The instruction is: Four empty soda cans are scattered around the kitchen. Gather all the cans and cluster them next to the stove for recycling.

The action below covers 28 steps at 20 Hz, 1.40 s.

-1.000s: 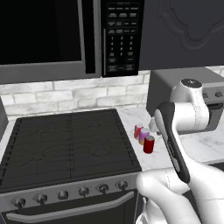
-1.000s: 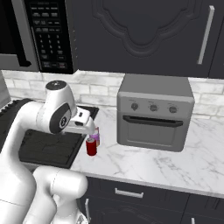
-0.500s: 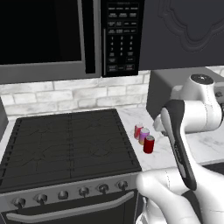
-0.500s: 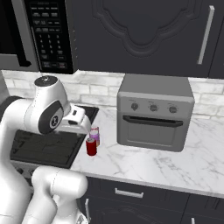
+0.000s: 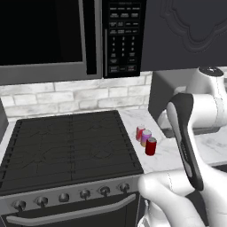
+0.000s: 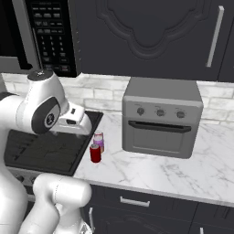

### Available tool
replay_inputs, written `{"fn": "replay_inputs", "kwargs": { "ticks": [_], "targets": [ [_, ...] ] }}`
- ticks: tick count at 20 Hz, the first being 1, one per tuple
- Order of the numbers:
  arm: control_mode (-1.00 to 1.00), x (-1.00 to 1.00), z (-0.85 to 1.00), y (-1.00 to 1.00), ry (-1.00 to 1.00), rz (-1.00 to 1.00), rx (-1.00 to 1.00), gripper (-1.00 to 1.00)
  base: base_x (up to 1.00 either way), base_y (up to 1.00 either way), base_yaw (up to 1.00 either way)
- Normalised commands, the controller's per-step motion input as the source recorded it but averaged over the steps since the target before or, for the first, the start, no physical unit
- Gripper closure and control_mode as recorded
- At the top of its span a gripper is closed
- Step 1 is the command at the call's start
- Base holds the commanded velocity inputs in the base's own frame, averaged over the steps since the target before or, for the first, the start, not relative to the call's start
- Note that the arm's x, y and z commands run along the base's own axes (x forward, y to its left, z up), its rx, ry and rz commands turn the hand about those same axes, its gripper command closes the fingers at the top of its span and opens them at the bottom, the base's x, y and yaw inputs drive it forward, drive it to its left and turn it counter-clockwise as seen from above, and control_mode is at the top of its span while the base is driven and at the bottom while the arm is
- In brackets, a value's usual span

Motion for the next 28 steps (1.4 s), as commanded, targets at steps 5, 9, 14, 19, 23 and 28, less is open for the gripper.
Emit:
{"fn": "replay_inputs", "kwargs": {
  "ticks": [5, 9, 14, 19, 23, 28],
  "targets": [
    [-1.0, -0.24, 0.09, 0.0, 0.0, 0.0, 0.0, -1.0, 0.0, 0.0, 0.0],
    [1.0, -0.11, 0.0, 0.0, 0.0, 0.0, 0.0, -1.0, -0.13, 0.0, 0.0],
    [1.0, 0.0, 0.0, 0.0, 0.0, 0.0, 0.0, -1.0, -0.57, -0.12, 0.0],
    [1.0, 0.0, 0.0, 0.0, 0.0, 0.0, 0.0, -1.0, -0.64, -0.42, -0.17],
    [1.0, 0.0, 0.0, 0.0, 0.0, 0.0, 0.0, -1.0, -0.31, -0.14, -0.57],
    [1.0, 0.0, 0.0, 0.0, 0.0, 0.0, 0.0, -1.0, -0.13, -0.08, -0.79]
  ]
}}
